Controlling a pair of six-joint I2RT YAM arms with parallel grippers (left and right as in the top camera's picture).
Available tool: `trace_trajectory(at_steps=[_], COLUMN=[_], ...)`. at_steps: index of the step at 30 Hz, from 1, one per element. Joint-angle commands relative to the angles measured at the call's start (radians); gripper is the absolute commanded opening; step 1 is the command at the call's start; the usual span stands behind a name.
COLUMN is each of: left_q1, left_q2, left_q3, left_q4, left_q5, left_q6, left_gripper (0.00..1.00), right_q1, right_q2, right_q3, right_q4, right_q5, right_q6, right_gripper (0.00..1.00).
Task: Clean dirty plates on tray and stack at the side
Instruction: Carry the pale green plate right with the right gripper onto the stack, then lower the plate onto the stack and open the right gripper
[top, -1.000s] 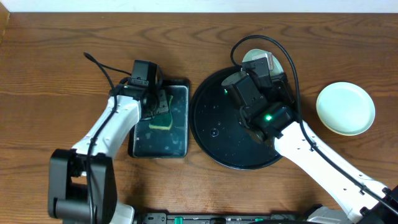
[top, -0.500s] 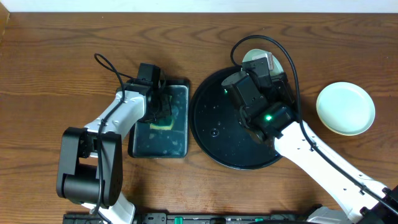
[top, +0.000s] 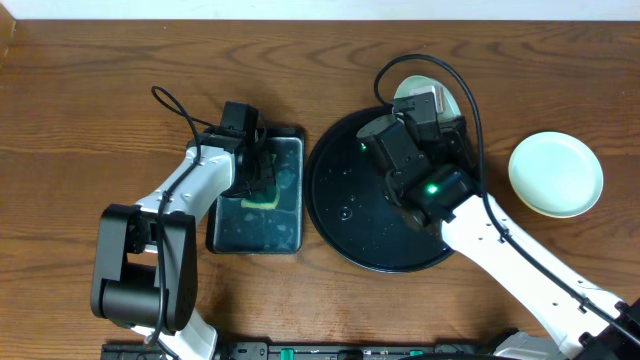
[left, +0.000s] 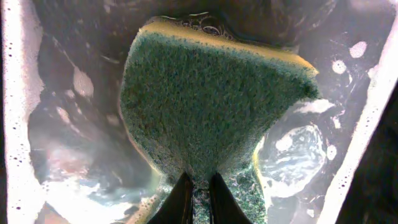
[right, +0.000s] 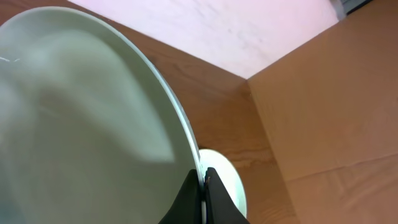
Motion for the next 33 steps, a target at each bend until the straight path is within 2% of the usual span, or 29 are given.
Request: trace_trajectory(at_steps=[1, 8, 14, 25, 33], left_q1=[0.001, 0.001, 0.001, 0.001, 0.001], left_q2=[0.042, 0.042, 0.042, 0.042, 0.042], left_q3=[-0.016, -0.018, -0.018, -0.018, -0.018], left_q4=[-0.037, -0.043, -0.043, -0.043, -0.042], left_q5=[0.008, 0.006, 0.006, 0.006, 0.006], left_q6=[-0.001, -0.001, -0.001, -0.001, -0.001], left_gripper=[0.08, 0.08, 0.08, 0.08, 0.08], right_q1=[-0.052, -0.230, -0.495, -0.872, -1.070], right_q2=[-0.017, -0.017, -0.017, -0.016, -0.011], right_q3=[0.004, 0.004, 0.004, 0.004, 0.004], right_q4=[-0.035, -0.154, -0.241, -0.267, -0.258], right_q5=[-0.053, -0.273, -0.546, -0.792, -0.871], right_q6=[0.132, 0.347, 0.469, 0.478, 0.478], right_gripper=[0.01, 0.01, 0.01, 0.01, 0.01])
